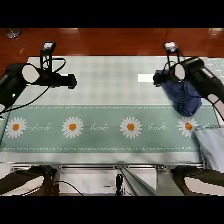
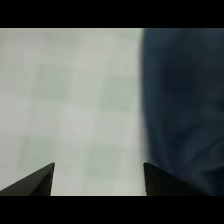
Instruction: Fold the shirts.
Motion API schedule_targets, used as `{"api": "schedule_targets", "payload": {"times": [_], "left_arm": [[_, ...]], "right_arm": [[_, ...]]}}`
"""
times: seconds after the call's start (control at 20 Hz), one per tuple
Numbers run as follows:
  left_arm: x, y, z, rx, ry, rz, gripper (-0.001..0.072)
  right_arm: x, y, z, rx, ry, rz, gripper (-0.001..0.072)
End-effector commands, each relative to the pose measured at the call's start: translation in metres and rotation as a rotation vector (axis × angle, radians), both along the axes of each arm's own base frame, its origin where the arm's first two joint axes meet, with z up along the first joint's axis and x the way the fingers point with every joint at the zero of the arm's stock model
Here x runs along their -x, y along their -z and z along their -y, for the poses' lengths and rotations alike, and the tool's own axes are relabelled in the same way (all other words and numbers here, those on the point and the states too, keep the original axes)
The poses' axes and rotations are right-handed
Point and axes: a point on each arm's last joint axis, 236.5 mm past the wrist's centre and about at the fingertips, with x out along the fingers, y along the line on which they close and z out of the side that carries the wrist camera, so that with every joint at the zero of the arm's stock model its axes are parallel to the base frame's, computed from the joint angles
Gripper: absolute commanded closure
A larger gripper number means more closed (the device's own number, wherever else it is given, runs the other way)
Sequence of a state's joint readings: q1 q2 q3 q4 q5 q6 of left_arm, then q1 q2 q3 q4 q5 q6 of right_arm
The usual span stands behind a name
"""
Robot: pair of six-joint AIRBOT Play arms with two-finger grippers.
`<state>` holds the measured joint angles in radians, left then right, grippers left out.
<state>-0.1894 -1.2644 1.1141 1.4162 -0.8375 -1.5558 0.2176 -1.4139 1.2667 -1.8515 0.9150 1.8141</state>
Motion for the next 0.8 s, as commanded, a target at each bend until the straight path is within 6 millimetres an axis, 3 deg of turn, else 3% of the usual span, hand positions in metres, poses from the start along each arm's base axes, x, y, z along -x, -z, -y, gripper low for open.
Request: {"api": "schedule_targets", "payload": {"times": [0.0,0.05,0.15,0.3,0.4,0.5,0.55,0.6,0.65,0.7,0.75], "left_arm": [[-0.004,0.003,-0.018,-0.054,-0.012,0.011,0.0005],[-0.003,0.006,-0.021,-0.055,-0.018,0.004,0.0005],[-0.003,0.010,-0.024,-0.055,-0.028,-0.007,0.0005],[-0.003,0.018,-0.024,-0.057,-0.027,-0.024,0.0005],[-0.002,0.026,-0.023,-0.057,-0.026,-0.047,0.0005],[0.003,0.034,-0.023,-0.062,-0.023,-0.084,0.0005],[0.006,0.039,-0.024,-0.066,-0.021,-0.106,0.0005],[0.012,0.042,-0.024,-0.070,-0.017,-0.133,0.0005],[0.019,0.043,-0.025,-0.077,-0.012,-0.162,0.0005],[0.026,0.042,-0.031,-0.092,-0.012,-0.193,0.0005],[0.031,0.036,-0.039,-0.108,-0.019,-0.215,0.0005]], "right_arm": [[-0.037,-0.047,0.083,0.069,0.178,0.190,0.0075],[-0.040,-0.047,0.115,0.035,0.283,0.208,0.0075],[-0.033,-0.023,0.165,-0.039,0.432,0.167,0.0076],[-0.011,0.039,0.209,-0.135,0.580,0.020,0.0076],[0.014,0.084,0.222,-0.183,0.672,-0.123,0.0076],[0.031,0.116,0.209,-0.269,0.689,-0.249,0.0098],[0.033,0.125,0.188,-0.340,0.629,-0.305,0.0230],[0.030,0.124,0.171,-0.390,0.553,-0.320,0.0590],[0.018,0.108,0.155,-0.446,0.472,-0.296,0.0682],[0.000,0.080,0.141,-0.491,0.396,-0.238,0.0682],[-0.021,0.035,0.133,-0.516,0.325,-0.141,0.0682]]}}
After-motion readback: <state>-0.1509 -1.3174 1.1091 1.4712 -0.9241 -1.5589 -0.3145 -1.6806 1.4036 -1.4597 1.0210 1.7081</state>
